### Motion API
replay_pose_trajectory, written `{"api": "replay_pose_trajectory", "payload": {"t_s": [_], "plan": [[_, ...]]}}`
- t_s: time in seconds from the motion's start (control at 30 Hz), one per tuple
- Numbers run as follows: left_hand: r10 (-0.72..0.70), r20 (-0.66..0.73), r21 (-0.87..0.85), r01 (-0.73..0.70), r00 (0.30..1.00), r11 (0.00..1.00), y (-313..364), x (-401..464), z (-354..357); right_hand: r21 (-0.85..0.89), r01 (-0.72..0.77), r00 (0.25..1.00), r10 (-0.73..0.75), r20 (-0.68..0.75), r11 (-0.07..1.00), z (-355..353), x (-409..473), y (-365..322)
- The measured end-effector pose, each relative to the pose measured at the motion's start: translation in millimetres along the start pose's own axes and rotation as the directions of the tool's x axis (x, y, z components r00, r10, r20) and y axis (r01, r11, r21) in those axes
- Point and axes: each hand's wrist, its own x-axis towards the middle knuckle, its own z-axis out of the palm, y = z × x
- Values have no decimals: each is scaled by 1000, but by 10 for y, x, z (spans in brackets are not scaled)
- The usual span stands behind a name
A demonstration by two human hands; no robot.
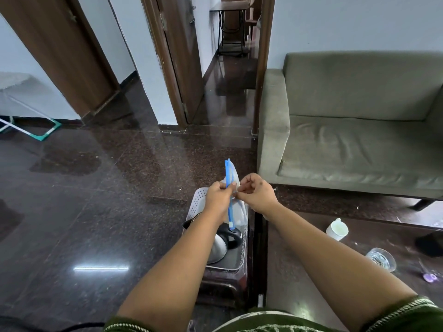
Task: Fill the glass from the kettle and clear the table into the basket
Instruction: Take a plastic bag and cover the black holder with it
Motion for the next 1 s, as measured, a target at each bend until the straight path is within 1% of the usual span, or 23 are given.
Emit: {"api": "replay_pose_trajectory", "payload": {"t_s": [0.1,0.23,0.4,0.5,0.57,0.6,0.63,0.7,0.73,0.8,0.9,0.97,1.0], "plan": [[-8,16,-13,8,1000,1000,22,-38,-15,-70,74,997,-77,-33,995,-33,-33,-6],[11,117,-10,-10,993,1000,56,-115,6,-112,96,995,-96,7,989,-43,-80,-27],[61,157,70,-73,986,995,71,-189,26,-186,173,985,-166,54,967,-127,-104,-51],[69,161,131,-91,984,987,72,-194,36,-213,151,989,-147,36,965,-145,-126,-51],[101,110,209,-122,989,970,97,-210,39,-197,89,993,-101,-52,976,-167,-124,-55],[147,64,301,-159,987,940,116,-221,25,-196,64,990,-87,-109,979,-185,-116,-51],[225,28,419,-216,974,882,126,-219,-7,-210,55,984,-89,-156,976,-208,-108,-43],[372,30,644,-303,928,703,156,-228,-69,-272,62,973,-119,-198,960,-253,-97,-13],[419,40,695,-326,907,640,175,-244,-82,-310,66,971,-133,-201,949,-267,-99,5],[478,44,712,-363,877,601,205,-270,-67,-362,72,972,-147,-184,929,-276,-109,38],[517,58,686,-410,854,601,220,-303,13,-426,87,979,-157,-132,900,-258,-154,48],[539,83,675,-445,838,589,215,-322,61,-540,116,968,-217,-127,834,-214,-169,44],[550,94,673,-460,830,579,215,-333,82,-584,121,968,-225,-108,803,-187,-176,33]]}}
